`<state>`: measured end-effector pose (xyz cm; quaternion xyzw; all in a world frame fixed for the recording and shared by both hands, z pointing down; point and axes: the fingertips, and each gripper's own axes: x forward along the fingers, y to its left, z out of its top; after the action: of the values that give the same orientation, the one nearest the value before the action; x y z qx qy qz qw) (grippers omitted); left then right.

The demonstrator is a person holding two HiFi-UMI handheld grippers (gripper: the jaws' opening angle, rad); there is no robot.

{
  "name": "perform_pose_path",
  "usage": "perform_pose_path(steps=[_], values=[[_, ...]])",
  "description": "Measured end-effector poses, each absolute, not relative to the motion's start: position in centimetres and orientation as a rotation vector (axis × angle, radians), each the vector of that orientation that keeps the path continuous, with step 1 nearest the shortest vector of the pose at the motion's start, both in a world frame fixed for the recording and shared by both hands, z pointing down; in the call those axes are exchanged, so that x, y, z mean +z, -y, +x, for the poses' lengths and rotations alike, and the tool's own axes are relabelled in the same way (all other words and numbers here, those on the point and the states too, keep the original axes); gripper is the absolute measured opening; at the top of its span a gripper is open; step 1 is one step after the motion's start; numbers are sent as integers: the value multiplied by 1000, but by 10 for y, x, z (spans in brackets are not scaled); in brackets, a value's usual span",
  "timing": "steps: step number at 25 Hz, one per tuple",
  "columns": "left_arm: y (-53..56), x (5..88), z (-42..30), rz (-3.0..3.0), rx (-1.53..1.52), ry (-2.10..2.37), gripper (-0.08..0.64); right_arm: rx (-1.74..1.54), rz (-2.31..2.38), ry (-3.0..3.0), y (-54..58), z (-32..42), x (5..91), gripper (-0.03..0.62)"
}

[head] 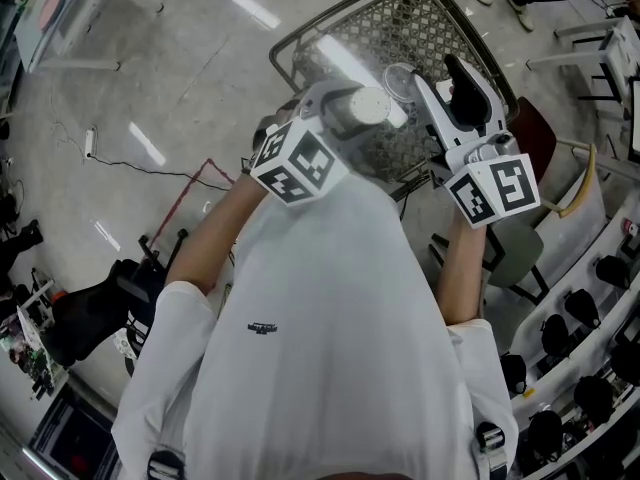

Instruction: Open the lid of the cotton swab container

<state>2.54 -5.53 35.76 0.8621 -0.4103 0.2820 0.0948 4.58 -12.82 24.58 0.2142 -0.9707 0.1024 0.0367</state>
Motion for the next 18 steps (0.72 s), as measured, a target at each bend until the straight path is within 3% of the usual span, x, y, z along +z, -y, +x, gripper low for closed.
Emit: perform_pose_path(steps=[6,18], values=[[59,356,20,2526,797,1262,244,287,676,3016,123,51,227,221],[69,336,-1,2474,709,1418,244,52,954,2958,127,89,215,94]])
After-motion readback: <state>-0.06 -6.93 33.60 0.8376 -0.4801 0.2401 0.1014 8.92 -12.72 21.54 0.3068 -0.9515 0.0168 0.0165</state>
